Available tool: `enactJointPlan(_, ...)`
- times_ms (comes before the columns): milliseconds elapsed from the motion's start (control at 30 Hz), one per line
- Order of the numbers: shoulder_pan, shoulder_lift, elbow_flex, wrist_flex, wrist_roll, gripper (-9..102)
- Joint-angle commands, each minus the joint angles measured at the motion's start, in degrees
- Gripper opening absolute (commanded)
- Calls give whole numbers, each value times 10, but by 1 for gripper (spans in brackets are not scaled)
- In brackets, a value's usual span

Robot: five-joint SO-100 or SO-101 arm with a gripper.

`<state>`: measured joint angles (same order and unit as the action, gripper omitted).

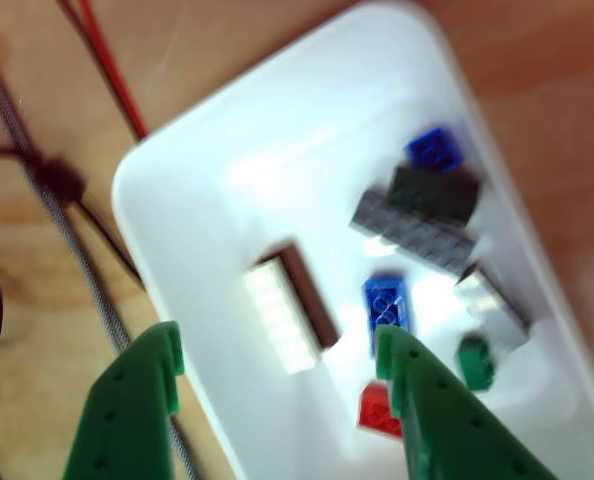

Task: Put all lego bricks in the bin.

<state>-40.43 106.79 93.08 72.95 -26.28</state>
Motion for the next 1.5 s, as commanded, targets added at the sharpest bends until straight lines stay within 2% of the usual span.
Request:
enactJointPlan(0,245,164,137,-83,-210,22)
enactJointPlan(67,326,185,258,-145,-336,21)
enactJointPlan(100,356,186,324,-202,-382,21)
enactJointPlan(167,391,167,424,-305,-439,20)
enactJointPlan(367,427,54,545,-519,-497,21)
enactJointPlan(567,482,-27,544,-650,-526,21)
enactJointPlan(800,507,-93,526,-722,-508,21)
enactJointPlan(900,520,-104,527,-726,-501,18)
enactJointPlan(1033,530,-110,515,-716,-507,18)
enactJointPlan(1167,530,-112,510,-702,-514,7)
enactJointPlan(1433,504,-65,521,-664,-502,0)
enactJointPlan(1467,499,-43,521,-638,-497,0)
